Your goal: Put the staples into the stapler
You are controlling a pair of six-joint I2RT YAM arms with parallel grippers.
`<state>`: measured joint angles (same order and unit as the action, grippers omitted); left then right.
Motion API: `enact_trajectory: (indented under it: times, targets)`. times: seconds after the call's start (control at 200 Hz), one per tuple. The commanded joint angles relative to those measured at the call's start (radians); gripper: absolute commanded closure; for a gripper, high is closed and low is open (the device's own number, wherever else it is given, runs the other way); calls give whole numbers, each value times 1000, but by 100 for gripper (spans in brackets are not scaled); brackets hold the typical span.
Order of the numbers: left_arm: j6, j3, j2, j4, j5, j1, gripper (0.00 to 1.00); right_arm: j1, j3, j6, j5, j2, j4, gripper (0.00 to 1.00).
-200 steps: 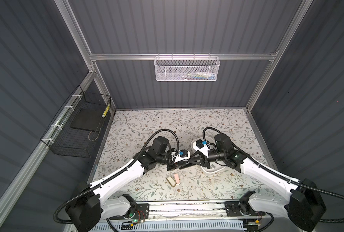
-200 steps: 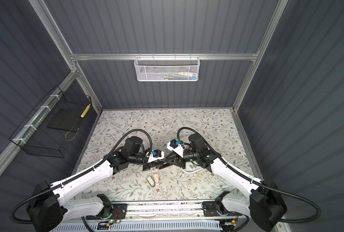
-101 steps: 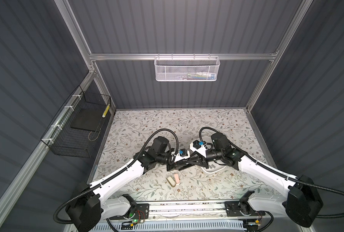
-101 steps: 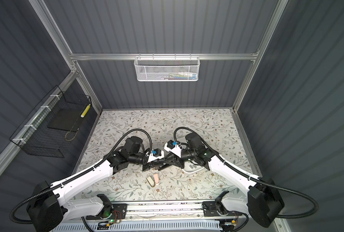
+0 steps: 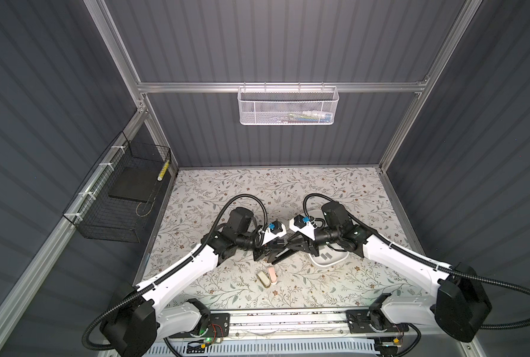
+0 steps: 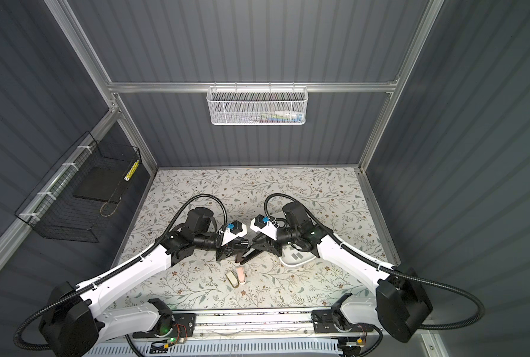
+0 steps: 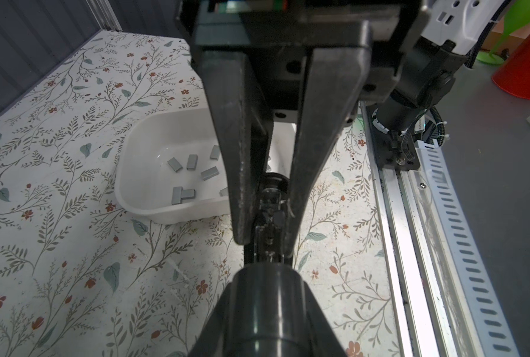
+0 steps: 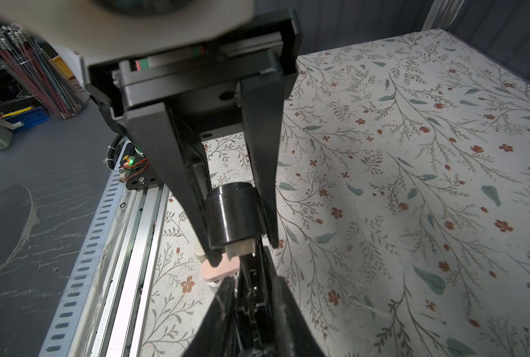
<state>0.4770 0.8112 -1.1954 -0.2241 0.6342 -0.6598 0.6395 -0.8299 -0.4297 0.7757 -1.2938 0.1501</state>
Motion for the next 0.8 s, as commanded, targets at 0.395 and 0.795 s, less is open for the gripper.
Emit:
enact_trajectory:
  times: [0.395, 0.795]
  targets:
    - [-44, 31, 99, 175, 77, 6, 100, 94, 12, -93, -136, -41, 125, 66]
    - [-64, 9, 134, 219, 71, 20, 100, 94, 30, -121, -133, 0, 151, 76]
